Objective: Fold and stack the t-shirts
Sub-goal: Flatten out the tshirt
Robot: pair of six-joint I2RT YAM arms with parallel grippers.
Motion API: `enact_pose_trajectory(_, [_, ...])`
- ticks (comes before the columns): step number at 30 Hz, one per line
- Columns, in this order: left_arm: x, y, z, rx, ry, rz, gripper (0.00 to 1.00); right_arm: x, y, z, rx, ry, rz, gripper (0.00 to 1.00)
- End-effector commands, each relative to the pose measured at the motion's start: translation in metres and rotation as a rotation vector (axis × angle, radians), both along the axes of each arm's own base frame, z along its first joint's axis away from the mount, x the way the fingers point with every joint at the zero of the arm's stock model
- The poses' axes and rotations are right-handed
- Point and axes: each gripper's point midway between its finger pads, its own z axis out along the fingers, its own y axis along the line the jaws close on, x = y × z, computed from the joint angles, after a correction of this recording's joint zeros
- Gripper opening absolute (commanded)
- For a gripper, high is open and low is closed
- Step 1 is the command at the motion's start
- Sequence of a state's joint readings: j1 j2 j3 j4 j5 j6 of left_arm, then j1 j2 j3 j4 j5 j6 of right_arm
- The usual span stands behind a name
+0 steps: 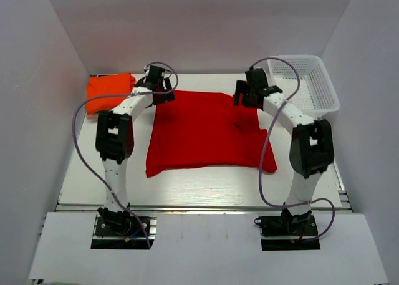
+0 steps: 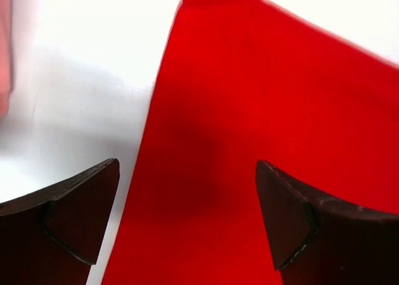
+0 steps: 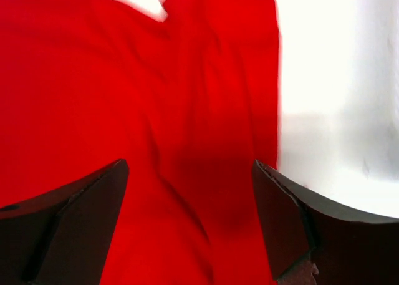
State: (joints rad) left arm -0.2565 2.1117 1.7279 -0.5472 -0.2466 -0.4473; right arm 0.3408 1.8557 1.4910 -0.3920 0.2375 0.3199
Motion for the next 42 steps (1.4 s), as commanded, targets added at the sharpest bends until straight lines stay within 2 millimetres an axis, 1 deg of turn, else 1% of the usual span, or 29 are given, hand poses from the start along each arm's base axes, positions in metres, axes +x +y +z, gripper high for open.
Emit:
enact_pose_trajectory(1, [0.044, 0.013, 0.022, 0.026, -0.073, 0.03, 1.0, 0.03, 0.015, 0.001, 0.016, -0.013, 0.025, 0.85])
enact_pose_trajectory(2, [0.051, 0.015, 0.0, 0.025, -0.038, 0.032, 1.0, 0.048, 0.02, 0.01, 0.026, -0.04, 0.035, 0.83])
enact_pose_trajectory(3, [0.06, 0.018, 0.014, 0.01, -0.072, 0.038, 1.0, 0.053, 0.021, 0.009, 0.021, -0.038, 0.031, 0.83])
enact_pose_trajectory(4, [0.073, 0.014, 0.008, -0.001, -0.087, 0.031, 1.0, 0.057, 0.02, -0.006, 0.003, -0.01, 0.027, 0.82])
enact_pose_trajectory(5, [0.076, 0.009, 0.003, -0.017, -0.082, 0.015, 1.0, 0.067, 0.022, 0.003, -0.001, -0.04, 0.025, 0.82])
enact_pose_trajectory(6, [0.083, 0.014, 0.005, -0.021, -0.101, 0.026, 1.0, 0.075, 0.024, -0.008, -0.012, -0.033, 0.031, 0.82])
enact_pose_trajectory(7, [0.086, 0.014, 0.0, -0.022, -0.104, 0.026, 1.0, 0.08, 0.025, -0.008, -0.016, -0.043, 0.033, 0.82])
enact_pose_trajectory(8, [0.094, 0.012, 0.006, -0.03, -0.142, 0.026, 1.0, 0.088, 0.026, -0.003, -0.02, -0.062, 0.034, 0.82])
enact_pose_trajectory(9, [0.097, 0.011, 0.009, -0.034, -0.16, 0.026, 1.0, 0.095, 0.026, -0.013, -0.026, -0.054, 0.032, 0.82])
enact_pose_trajectory(11, [0.1, 0.013, 0.003, -0.05, -0.172, 0.021, 1.0, 0.105, 0.025, -0.01, -0.046, -0.08, 0.024, 0.82])
enact_pose_trajectory(12, [0.102, 0.013, -0.002, -0.05, -0.172, 0.021, 1.0, 0.109, 0.024, -0.018, -0.055, -0.07, 0.019, 0.82])
enact_pose_trajectory(15, [0.106, 0.012, -0.008, -0.072, -0.178, -0.007, 1.0, 0.123, 0.021, -0.02, -0.089, -0.104, 0.001, 0.82])
enact_pose_trajectory(17, [0.106, 0.01, -0.024, -0.072, -0.16, -0.024, 1.0, 0.133, 0.015, -0.023, -0.112, -0.133, -0.023, 0.82])
enact_pose_trajectory(18, [0.108, 0.007, -0.022, -0.076, -0.169, -0.043, 1.0, 0.134, 0.015, -0.024, -0.124, -0.137, -0.023, 0.8])
enact_pose_trajectory(20, [0.106, 0.004, -0.039, -0.074, -0.138, -0.07, 0.98, 0.135, 0.012, -0.03, -0.143, -0.133, -0.03, 0.78])
enact_pose_trajectory(24, [0.099, 0.006, -0.056, -0.061, -0.098, -0.077, 0.87, 0.132, 0.005, -0.034, -0.171, -0.124, -0.055, 0.73])
enact_pose_trajectory(25, [0.098, 0.006, -0.061, -0.06, -0.089, -0.077, 0.84, 0.131, 0.001, -0.038, -0.18, -0.115, -0.06, 0.65])
enact_pose_trajectory(27, [0.091, 0.006, -0.072, -0.059, -0.062, -0.091, 0.78, 0.13, 0.0, -0.037, -0.179, -0.115, -0.058, 0.62])
enact_pose_trajectory(28, [0.091, 0.006, -0.072, -0.059, -0.062, -0.091, 0.74, 0.13, 0.0, -0.037, -0.178, -0.115, -0.055, 0.54])
enact_pose_trajectory(30, [0.087, 0.005, -0.077, -0.064, -0.047, -0.097, 0.66, 0.131, 0.001, -0.035, -0.176, -0.118, -0.05, 0.47])
enact_pose_trajectory(31, [0.088, 0.005, -0.081, -0.064, -0.047, -0.097, 0.51, 0.131, 0.001, -0.037, -0.174, -0.114, -0.046, 0.44])
enact_pose_trajectory(32, [0.09, 0.002, -0.078, -0.074, -0.055, -0.105, 0.45, 0.131, 0.001, -0.039, -0.168, -0.109, -0.039, 0.33])
enact_pose_trajectory(34, [0.092, 0.002, -0.074, -0.075, -0.064, -0.106, 0.26, 0.131, 0.004, -0.04, -0.156, -0.107, -0.024, 0.2])
enact_pose_trajectory(36, [0.092, 0.002, -0.074, -0.075, -0.064, -0.106, 0.08, 0.133, 0.003, -0.038, -0.138, -0.109, -0.021, 0.0])
enact_pose_trajectory(37, [0.096, 0.001, -0.071, -0.069, -0.083, -0.115, 0.0, 0.133, 0.003, -0.036, -0.132, -0.113, -0.031, 0.0])
enact_pose_trajectory(38, [0.099, 0.002, -0.069, -0.06, -0.095, -0.127, 0.0, 0.133, -0.002, -0.036, -0.132, -0.11, -0.038, 0.0])
enact_pose_trajectory(39, [0.102, 0.001, -0.053, -0.064, -0.129, -0.128, 0.0, 0.134, -0.004, -0.031, -0.131, -0.118, -0.043, 0.0])
enact_pose_trajectory(41, [0.104, 0.003, -0.044, -0.051, -0.164, -0.131, 0.0, 0.134, -0.007, -0.026, -0.134, -0.128, -0.058, 0.0])
enact_pose_trajectory(42, [0.105, 0.005, -0.038, -0.038, -0.182, -0.131, 0.0, 0.135, -0.014, -0.015, -0.131, -0.144, -0.072, 0.0])
